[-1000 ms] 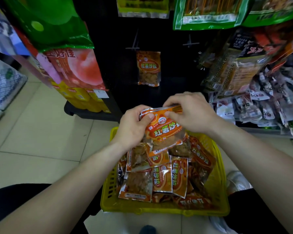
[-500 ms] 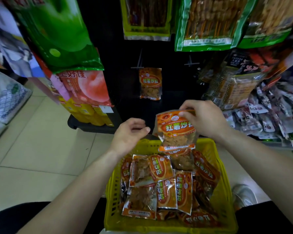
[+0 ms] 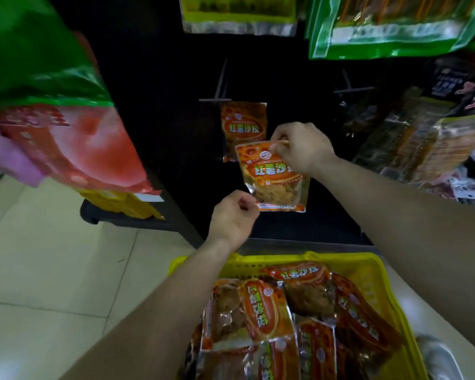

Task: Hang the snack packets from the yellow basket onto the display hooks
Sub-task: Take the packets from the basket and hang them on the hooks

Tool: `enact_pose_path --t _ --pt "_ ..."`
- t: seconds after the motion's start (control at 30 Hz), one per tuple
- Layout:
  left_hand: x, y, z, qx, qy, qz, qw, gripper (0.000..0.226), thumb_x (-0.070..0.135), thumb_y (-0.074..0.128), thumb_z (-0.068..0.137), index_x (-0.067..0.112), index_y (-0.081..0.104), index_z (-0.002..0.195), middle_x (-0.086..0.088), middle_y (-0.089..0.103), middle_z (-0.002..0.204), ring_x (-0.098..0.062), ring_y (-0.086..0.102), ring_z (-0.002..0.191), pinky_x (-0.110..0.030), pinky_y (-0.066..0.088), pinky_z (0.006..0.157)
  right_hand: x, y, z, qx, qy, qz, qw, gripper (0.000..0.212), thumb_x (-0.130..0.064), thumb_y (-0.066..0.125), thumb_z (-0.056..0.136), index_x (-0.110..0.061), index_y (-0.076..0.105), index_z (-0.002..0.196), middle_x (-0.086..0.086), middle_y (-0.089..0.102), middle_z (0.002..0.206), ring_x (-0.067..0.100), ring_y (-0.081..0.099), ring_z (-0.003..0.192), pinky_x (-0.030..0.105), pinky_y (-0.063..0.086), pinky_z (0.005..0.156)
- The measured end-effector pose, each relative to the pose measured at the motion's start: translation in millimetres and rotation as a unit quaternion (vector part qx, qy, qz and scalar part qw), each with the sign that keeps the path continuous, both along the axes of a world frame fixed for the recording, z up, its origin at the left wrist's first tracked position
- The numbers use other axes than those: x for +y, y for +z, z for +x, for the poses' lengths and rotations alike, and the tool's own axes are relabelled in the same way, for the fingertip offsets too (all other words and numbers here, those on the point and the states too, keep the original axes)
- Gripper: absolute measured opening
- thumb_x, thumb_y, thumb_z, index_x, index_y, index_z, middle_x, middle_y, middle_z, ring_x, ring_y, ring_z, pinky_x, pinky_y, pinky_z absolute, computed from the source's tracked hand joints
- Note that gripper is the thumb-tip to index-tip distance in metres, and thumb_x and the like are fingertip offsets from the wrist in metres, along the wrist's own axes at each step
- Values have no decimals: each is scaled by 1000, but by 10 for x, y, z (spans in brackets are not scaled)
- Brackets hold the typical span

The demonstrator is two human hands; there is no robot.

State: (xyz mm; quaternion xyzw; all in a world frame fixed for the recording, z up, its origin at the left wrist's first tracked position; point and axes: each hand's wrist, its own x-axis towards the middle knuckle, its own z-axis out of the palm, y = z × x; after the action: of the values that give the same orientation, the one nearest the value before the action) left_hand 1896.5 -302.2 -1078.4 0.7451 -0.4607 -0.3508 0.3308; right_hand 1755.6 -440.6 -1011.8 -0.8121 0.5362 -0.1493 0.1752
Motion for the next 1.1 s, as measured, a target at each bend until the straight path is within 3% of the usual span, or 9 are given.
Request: enact_pose_path --t 0.2,0.3,0.5,0.63,0.73,0.83,0.9,0.97,1.1 --pt "-715 -551 -36 15 3 -4 1000 31 23 67 91 30 59 120 11 62 114 -12 63 106 -30 50 94 -629 -527 459 -35 13 0 999 18 -42 63 93 -32 65 108 4 68 108 24 66 94 35 54 72" --pt "-989 -783 68 -2 10 10 1000 46 30 65 92 39 49 134 8 60 129 -14 62 111 -28 48 92 -889 -648 668 -62 33 -20 997 21 -41 62 93 -28 65 108 1 65 104 20 61 93 31 47 71" --pt "-1337 -1072 231 -27 15 31 999 71 29 65 92 41 29 152 4 33 158 -20 40 141 -33 38 111 -1157 -806 960 -64 36 -12 997 8 -41 64 92 -35 60 96 -2 68 103 18 64 98 32 51 78" --pt "-1470 -1178 327 -22 9 39 999 72 30 64 94 44 24 154 4 30 160 -21 39 142 -28 35 105 -1178 -880 906 -10 36 -119 992 59 -53 66 85 -31 49 137 4 57 132 27 53 123 43 45 97" --pt "-1551 -1230 403 -44 -1 33 998 70 31 64 94 47 27 152 5 31 159 -23 40 141 -29 36 105 -990 -974 660 -57 -24 -164 985 72 -38 68 85 -20 36 147 13 45 140 33 46 126 45 46 97" --pt "-1605 -1256 463 -43 -10 38 998 71 34 65 92 49 28 150 5 30 159 -23 39 142 -37 39 112 -788 -1189 407 -89 -70 -75 991 54 -29 63 90 -17 44 138 12 43 136 32 49 121 43 50 89" --pt "-1629 -1257 497 -51 -16 42 998 71 34 65 92 49 27 150 5 31 158 -22 40 141 -41 40 112 -711 -1373 349 -65 -35 23 997 38 -25 57 93 -21 52 130 8 45 134 30 54 117 41 51 90" --pt "-1644 -1258 526 -59 -22 38 997 69 33 64 93 46 28 151 2 30 157 -22 39 140 -42 41 112 -678 -1544 388 -32 27 97 994 45 -20 55 94 -26 50 138 6 43 140 27 54 121 39 49 98" --pt "-1685 -1295 604 -62 -44 21 997 71 23 64 94 43 29 152 -1 30 157 -20 38 140 -33 38 111 -759 -1715 606 20 80 128 988 71 -15 53 93 -31 24 155 3 31 155 29 45 132 43 44 106"
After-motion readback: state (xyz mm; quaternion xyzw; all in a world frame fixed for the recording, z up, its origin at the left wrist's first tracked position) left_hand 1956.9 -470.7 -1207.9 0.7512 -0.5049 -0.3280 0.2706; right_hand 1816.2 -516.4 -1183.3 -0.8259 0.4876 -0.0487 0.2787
